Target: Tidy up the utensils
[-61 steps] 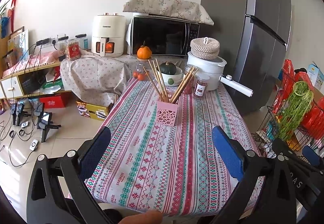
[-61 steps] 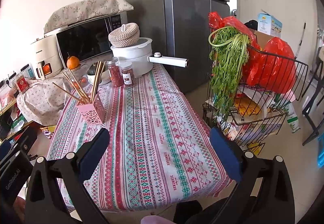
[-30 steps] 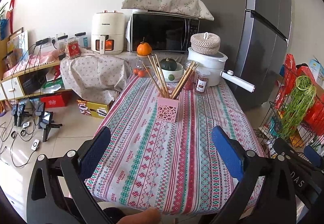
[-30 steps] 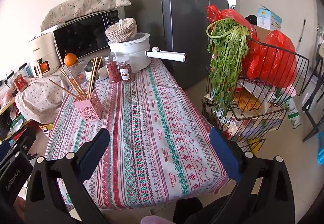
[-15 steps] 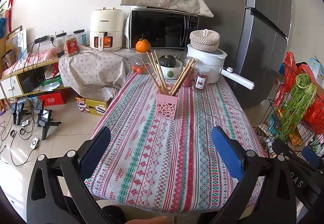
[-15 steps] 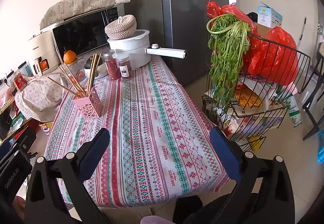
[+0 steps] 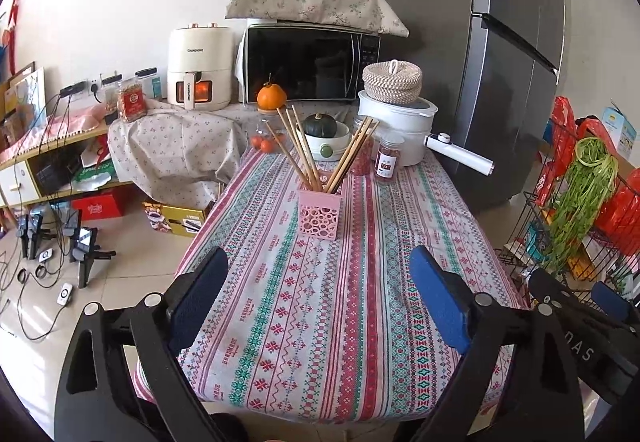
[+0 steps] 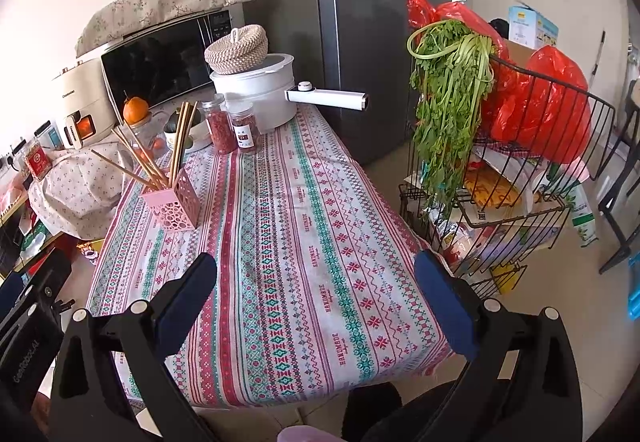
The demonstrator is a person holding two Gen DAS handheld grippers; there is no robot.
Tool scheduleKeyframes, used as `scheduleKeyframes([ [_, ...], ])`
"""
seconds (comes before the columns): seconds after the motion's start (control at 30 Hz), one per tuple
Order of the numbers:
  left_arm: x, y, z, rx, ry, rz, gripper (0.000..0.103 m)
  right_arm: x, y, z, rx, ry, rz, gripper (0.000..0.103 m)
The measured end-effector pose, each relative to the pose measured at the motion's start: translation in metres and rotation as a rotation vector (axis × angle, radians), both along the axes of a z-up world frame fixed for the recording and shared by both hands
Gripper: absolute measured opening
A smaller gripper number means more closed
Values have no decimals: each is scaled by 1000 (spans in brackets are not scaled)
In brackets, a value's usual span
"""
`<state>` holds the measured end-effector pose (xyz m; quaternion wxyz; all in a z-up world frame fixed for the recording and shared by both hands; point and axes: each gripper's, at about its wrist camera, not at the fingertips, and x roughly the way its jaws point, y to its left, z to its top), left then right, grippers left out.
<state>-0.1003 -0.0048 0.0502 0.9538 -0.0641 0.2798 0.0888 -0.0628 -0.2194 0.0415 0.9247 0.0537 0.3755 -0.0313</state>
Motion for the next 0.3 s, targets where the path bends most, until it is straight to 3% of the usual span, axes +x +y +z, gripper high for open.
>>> scheduleKeyframes([
  [0.1,2,-2,0,14,14,1,95,0,0,0,-3,-3,0,96],
  [0.3,3,-4,0,22,30,8,96,1,-1,1,-2,-3,-2,96],
])
